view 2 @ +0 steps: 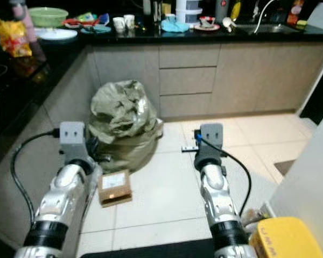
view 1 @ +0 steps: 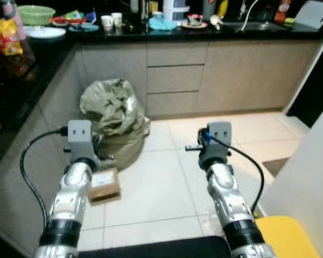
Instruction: Kitchen organization
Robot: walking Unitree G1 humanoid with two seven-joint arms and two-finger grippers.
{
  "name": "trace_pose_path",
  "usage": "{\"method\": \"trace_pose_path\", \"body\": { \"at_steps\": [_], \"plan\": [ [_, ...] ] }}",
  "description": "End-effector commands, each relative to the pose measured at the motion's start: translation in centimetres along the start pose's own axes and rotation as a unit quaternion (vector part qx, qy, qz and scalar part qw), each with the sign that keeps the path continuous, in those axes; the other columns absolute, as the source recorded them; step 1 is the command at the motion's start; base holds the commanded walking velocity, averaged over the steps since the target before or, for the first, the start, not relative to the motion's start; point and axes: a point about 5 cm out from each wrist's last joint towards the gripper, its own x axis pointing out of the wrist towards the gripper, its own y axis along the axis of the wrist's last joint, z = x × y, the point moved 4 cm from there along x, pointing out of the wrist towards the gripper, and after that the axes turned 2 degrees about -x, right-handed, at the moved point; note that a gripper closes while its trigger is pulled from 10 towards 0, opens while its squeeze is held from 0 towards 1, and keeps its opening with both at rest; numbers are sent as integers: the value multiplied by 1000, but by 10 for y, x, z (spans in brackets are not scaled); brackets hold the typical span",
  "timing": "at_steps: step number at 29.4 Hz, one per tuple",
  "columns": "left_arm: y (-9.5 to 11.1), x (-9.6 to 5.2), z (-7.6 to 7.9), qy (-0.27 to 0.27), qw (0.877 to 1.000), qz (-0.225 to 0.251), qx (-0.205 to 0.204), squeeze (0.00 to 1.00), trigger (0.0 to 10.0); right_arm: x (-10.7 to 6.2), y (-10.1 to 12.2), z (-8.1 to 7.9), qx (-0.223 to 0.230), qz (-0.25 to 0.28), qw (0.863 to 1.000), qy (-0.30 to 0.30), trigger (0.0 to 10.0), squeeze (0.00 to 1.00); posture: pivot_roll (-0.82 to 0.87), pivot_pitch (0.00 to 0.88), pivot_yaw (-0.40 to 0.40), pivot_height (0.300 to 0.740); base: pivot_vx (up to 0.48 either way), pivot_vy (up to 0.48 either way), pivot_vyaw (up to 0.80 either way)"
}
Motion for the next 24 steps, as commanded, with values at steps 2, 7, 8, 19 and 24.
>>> {"method": "trace_pose_path", "body": {
  "at_steps": [2, 7, 8, 19, 24],
  "plan": [
    [-4, -3, -5, 4, 1000, -8, 1, 0, 10000, -2, -2, -6, 15, -5, 1000, 4, 10000, 0, -45, 79, -7, 740, 377, 0, 0],
    [-3, -3, -5, 3, 1000, -8, 1, 0, 10000, -2, -2, -3, 18, -4, 1000, 0, 10000, 0, -46, 84, -5, 740, 377, 0, 0],
    [-3, -3, -5, 3, 1000, -9, 1, 0, 10000, -2, -2, -3, 19, -4, 1000, -1, 10000, 0, -46, 84, -5, 740, 379, 0, 0],
    [-3, -3, -4, 4, 1000, -8, 0, 0, 10000, -2, -1, -3, 20, -7, 1000, 2, 10000, 0, -43, 90, -8, 740, 378, 0, -307],
    [-4, -4, -5, 5, 1000, -9, 0, 0, 10000, -1, -1, -3, 19, -6, 1000, 1, 10000, 0, -43, 90, -8, 740, 376, 0, -546]
  ]
}}
